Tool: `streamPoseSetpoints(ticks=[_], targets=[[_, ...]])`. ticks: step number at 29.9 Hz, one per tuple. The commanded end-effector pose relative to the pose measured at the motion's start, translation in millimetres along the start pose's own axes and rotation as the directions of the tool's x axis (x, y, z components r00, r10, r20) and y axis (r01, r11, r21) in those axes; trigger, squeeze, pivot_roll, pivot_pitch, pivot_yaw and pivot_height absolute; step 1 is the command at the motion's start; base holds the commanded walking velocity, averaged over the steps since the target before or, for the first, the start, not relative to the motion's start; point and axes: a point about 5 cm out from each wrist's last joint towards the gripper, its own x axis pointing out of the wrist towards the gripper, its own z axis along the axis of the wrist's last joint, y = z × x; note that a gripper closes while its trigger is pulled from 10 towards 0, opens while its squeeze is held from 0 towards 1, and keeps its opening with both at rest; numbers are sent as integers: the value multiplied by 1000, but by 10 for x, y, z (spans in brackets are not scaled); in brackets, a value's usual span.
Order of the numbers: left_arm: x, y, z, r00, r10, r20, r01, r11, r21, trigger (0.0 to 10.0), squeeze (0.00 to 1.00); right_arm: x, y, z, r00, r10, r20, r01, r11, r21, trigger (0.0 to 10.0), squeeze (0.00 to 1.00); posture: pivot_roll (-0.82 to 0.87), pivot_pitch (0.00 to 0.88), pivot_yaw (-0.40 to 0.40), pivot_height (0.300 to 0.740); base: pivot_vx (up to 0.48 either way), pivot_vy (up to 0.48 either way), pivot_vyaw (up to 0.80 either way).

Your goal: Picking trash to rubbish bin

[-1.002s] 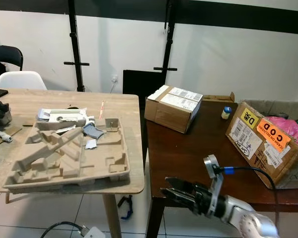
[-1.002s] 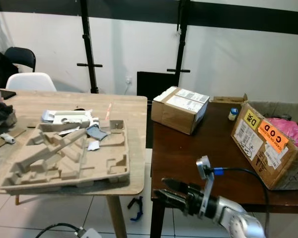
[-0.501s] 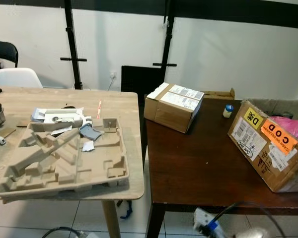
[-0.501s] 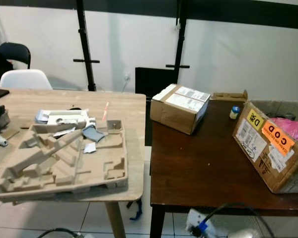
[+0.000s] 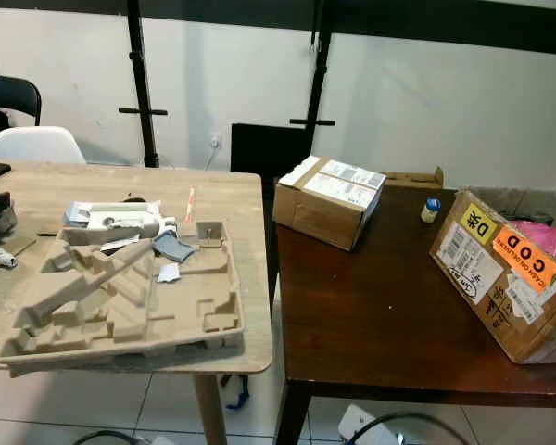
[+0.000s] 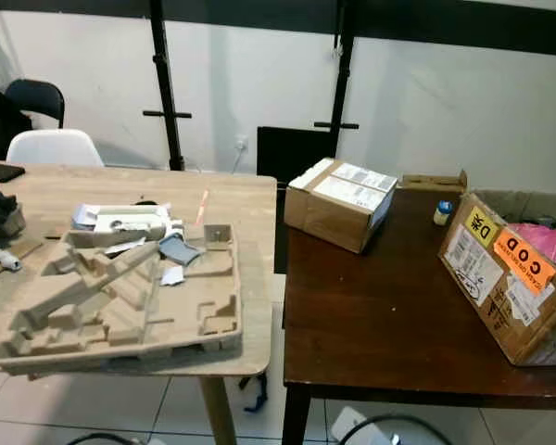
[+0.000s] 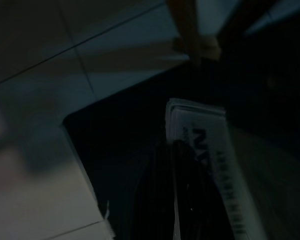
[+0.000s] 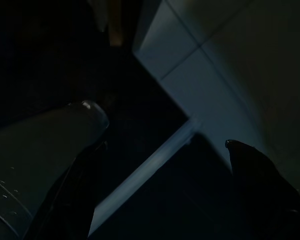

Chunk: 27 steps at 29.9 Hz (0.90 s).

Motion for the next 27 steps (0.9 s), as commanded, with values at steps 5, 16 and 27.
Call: streamPoseSetpoints(ticks=[5, 16, 27], targets=[[12, -25, -28, 998, 55, 1, -55, 987, -148, 0, 0, 51, 108, -207, 988, -140, -65, 155, 917, 368, 10000, 0, 69, 56, -66, 740, 0, 0, 0], [-17, 167, -24, 975, 222, -7, -218, 954, -204, 10000, 0, 130, 262, -193, 969, -238, -71, 234, 775, 587, 10000, 0, 73, 23, -60, 740, 0, 0, 0], [30, 146, 94, 977, 211, -7, -204, 934, -292, 10000, 0, 118, 97, -118, 947, -310, -81, 292, 729, 619, 10000, 0, 83, 22, -61, 740, 0, 0, 0]])
